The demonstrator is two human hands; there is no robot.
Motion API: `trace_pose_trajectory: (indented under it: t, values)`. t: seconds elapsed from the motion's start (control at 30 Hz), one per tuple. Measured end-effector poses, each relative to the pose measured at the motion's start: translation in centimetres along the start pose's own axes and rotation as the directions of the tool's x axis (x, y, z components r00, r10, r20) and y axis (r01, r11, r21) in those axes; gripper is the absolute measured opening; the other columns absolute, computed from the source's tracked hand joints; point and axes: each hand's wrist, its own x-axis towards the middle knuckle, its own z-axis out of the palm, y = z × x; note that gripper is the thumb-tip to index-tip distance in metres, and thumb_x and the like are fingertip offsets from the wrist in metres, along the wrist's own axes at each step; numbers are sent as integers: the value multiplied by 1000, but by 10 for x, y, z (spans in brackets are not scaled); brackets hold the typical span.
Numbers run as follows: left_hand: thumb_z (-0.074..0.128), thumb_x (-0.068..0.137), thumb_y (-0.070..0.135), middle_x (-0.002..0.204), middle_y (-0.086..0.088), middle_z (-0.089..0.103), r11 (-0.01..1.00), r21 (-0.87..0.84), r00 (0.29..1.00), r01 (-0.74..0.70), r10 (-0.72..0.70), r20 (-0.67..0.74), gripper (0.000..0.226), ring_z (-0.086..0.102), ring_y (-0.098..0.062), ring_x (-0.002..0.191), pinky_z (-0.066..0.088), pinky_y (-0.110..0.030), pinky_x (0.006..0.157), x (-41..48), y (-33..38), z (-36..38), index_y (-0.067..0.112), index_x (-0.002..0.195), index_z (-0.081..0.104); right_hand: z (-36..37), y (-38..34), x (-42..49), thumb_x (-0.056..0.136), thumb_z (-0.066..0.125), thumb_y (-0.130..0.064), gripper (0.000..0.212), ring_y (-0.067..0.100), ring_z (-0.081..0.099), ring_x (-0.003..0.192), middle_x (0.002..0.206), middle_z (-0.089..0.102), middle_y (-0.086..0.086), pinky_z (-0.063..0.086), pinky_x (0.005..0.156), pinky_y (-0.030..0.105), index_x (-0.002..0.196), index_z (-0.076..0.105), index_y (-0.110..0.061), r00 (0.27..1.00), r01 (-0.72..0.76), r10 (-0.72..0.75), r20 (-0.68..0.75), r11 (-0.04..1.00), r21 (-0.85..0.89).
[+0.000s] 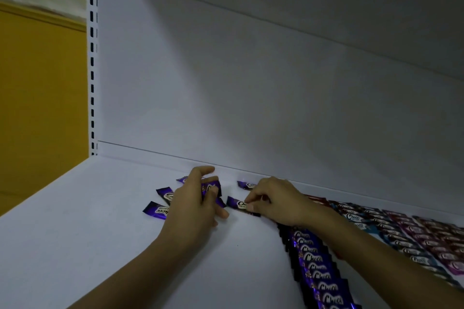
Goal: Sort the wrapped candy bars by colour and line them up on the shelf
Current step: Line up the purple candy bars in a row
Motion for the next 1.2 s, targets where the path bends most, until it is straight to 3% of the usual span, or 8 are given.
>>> trace_pose_trajectory:
  t: [0.17, 0.3, 0.53, 0.73, 0.83, 1.0, 1.07, 1.2]
  values:
    - [47, 98, 11, 63, 2, 71, 999, -27, 999, 34, -32, 39, 22, 68, -18, 57, 55, -25, 51, 2, -5, 1, 24, 116, 50, 1, 6, 12, 86, 66, -32, 18, 9, 50, 92, 93, 57, -11, 31, 91, 28, 102, 68, -22, 989, -47, 30, -146, 993, -110]
    - [47, 98, 11, 59, 1, 69, 999, 23, 999, -25, 24, 42, 21, 64, -12, 49, 51, -20, 46, 2, -5, 2, 25, 112, 51, 6, 11, 23, 89, 62, -29, 17, 16, 52, 99, 104, 63, -2, 33, 88, 29, 103, 68, -22, 964, -102, 39, -264, 968, -230]
    - [46, 99, 19, 62, -3, 69, 999, 44, 998, -8, 5, 61, 22, 56, -5, 38, 40, -15, 38, 5, -8, 4, 29, 119, 44, 10, 22, 30, 93, 57, -27, 22, 18, 52, 99, 108, 63, 4, 36, 81, 27, 110, 69, -18, 969, -98, 31, -244, 959, -265]
    - [42, 101, 12, 69, -13, 62, 927, -291, 971, 235, -208, 121, 16, 57, -14, 38, 36, -18, 34, 9, -1, 1, 11, 102, 58, 12, 26, 27, 96, 52, -20, 26, 21, 55, 96, 106, 65, 7, 42, 79, 29, 115, 68, -16, 978, -84, 47, -202, 981, -176]
    - [41, 101, 9, 54, -9, 59, 855, -426, 955, 296, -250, 161, 21, 51, -12, 33, 33, -16, 33, 11, 4, -2, 8, 105, 61, 11, 21, 20, 97, 50, -19, 22, 20, 54, 91, 95, 62, 5, 39, 74, 29, 103, 69, -12, 963, -66, 14, -270, 981, -182]
    - [37, 101, 13, 50, -8, 61, 781, -525, 941, 338, -271, 202, 25, 51, -14, 34, 32, -15, 32, 10, 7, 1, 13, 113, 60, -2, -24, -3, 89, 53, -48, 32, 0, 55, 92, 95, 64, -14, 41, 77, 15, 104, 71, -26, 921, 166, -38, -388, 938, 303]
    - [37, 102, 17, 52, -8, 61, 778, -536, 945, 326, -247, 216, 26, 52, -15, 36, 33, -17, 32, 8, 7, 1, 17, 116, 59, -3, -38, -11, 81, 60, -55, 38, 0, 53, 98, 98, 60, -18, 43, 85, 19, 107, 70, -29, 937, 229, -137, -323, 936, 268]
    - [42, 100, 29, 53, -7, 61, 814, -490, 945, 311, -209, 253, 24, 51, -13, 37, 35, -19, 33, 7, 7, 1, 22, 116, 58, -5, -43, -16, 80, 73, -35, 22, 7, 55, 98, 99, 62, -14, 44, 90, 39, 100, 73, -26, 921, 254, -166, -353, 942, 219]
